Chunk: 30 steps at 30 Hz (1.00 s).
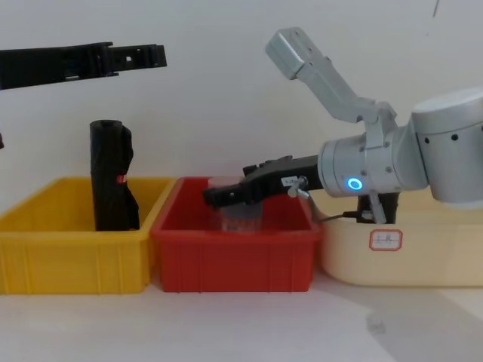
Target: Pick up the garbage bag with the one hand and transfer it to the other hand.
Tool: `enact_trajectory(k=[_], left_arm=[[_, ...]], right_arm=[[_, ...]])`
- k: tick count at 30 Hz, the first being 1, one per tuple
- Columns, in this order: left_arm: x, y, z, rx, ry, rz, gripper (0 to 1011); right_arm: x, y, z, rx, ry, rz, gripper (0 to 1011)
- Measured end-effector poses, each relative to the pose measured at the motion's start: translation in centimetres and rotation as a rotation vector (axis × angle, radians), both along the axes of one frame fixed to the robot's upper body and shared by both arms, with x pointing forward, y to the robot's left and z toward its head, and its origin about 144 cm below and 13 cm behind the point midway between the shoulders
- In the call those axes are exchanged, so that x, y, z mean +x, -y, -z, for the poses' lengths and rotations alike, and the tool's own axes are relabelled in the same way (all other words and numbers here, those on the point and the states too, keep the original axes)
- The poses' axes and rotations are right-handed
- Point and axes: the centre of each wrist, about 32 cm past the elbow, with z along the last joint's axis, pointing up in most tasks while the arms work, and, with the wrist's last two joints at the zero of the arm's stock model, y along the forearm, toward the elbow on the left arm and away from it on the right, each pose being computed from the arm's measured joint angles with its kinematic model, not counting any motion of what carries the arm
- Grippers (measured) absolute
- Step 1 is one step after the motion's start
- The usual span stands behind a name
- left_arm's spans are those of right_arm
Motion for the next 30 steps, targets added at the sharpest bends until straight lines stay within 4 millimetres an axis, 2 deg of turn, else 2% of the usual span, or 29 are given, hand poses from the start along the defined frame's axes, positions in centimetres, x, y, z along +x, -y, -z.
enact_trajectory(k=[16, 30], left_arm=[[0.0, 0.0, 0.0, 0.000, 0.000, 0.000, 1000], [0.0, 0.0, 0.0, 0.000, 0.000, 0.000, 1000]], right_arm=[[0.2, 0.7, 0.4, -0.085, 0.008, 0.003, 1001], [0.6, 1.8, -0.7, -0.117, -0.011, 0.041, 1001]])
